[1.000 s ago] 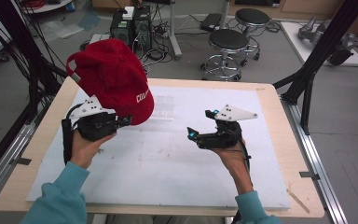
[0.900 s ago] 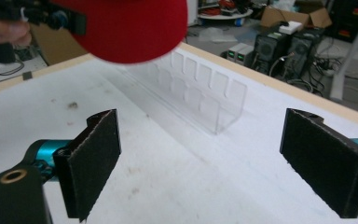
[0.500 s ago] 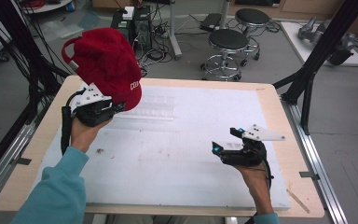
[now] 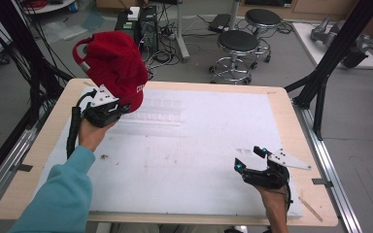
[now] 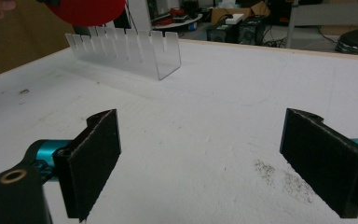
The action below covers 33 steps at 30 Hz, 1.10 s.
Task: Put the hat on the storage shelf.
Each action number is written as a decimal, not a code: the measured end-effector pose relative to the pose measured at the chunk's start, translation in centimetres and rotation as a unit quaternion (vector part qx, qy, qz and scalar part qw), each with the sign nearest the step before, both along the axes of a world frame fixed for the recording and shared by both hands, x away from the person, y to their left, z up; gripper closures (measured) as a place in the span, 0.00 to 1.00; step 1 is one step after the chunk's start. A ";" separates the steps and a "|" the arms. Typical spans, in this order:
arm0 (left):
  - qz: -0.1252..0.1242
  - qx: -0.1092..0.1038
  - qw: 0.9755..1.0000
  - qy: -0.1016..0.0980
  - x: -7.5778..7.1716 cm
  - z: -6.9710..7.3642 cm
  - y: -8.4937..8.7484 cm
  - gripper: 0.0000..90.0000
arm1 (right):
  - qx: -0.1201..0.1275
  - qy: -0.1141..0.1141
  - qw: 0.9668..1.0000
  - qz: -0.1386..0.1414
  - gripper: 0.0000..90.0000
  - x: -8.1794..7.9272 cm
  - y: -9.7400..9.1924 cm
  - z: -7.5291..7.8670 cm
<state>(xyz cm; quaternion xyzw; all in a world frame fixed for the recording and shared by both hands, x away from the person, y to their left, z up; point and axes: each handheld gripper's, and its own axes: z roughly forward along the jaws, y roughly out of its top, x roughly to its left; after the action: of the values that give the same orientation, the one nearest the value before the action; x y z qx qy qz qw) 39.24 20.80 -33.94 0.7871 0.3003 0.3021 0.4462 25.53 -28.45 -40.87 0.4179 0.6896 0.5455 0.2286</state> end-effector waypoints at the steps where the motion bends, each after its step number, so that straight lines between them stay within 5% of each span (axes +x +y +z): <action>1: 0.002 -0.002 1.000 0.000 0.2 -0.1 0.0 0.95 | 0.003 -0.003 1.000 -0.002 0.13 -0.1 -0.2 -0.3; 8: 0.015 0.000 1.000 0.006 1.0 -0.9 0.0 0.95 | 0.012 -0.032 0.999 -0.024 0.12 -0.6 -0.8 -1.6; 15: 0.023 0.001 1.000 0.015 1.5 -1.4 -0.1 0.95 | -0.004 -0.064 0.997 -0.032 0.12 -0.5 -0.4 -2.0; 33: 0.047 -0.007 0.999 0.018 1.5 -2.2 -1.0 0.95 | -0.006 -0.081 0.995 -0.058 0.12 -0.7 -0.4 -2.3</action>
<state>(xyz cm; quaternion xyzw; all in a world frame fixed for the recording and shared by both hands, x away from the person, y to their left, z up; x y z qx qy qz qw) 40.72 19.78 -36.11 0.7739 0.3475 0.3065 0.4318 24.81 -28.88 -43.14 0.4103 0.6464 0.5594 0.3175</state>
